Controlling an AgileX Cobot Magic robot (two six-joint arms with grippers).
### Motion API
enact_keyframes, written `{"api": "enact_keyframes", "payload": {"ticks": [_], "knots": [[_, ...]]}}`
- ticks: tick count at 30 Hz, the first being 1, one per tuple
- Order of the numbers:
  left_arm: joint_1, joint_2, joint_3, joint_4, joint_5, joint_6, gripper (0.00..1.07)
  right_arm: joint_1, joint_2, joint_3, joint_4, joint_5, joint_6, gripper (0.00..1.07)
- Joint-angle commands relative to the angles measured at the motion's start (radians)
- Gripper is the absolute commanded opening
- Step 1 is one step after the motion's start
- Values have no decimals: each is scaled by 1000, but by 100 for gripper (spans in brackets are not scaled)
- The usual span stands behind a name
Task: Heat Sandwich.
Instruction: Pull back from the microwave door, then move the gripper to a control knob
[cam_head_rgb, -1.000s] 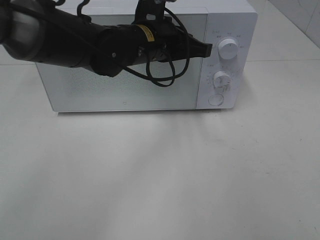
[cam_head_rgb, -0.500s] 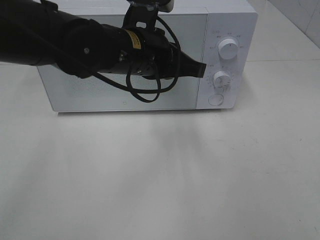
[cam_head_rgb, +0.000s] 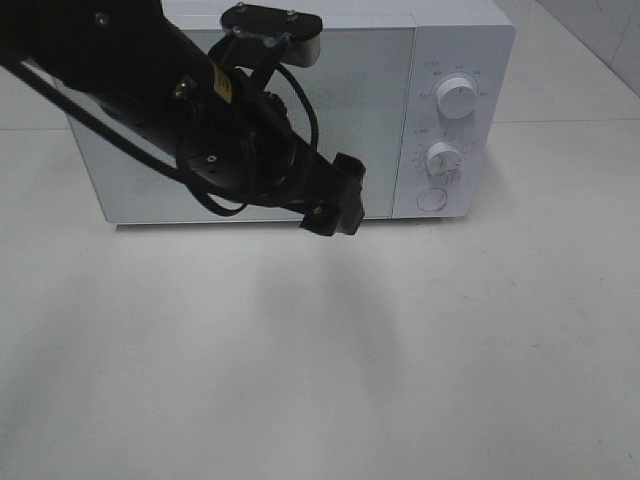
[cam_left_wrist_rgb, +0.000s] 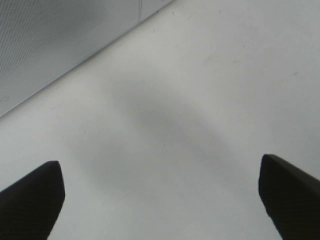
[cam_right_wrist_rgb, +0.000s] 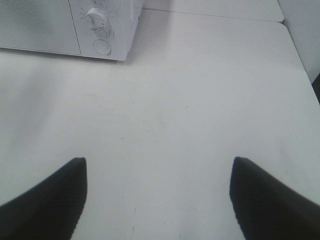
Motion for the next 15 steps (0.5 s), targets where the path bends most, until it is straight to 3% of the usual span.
{"api": "enact_keyframes", "payload": {"ticks": [1, 7, 15], "knots": [[-5, -22, 3, 28, 81, -4, 100, -7, -27, 0, 2, -6, -2, 76], [43, -39, 3, 40, 210, -57, 100, -7, -27, 0, 2, -6, -2, 76], [165, -81, 7, 42, 260, -48, 100, -7, -27, 0, 2, -6, -1, 76]]}}
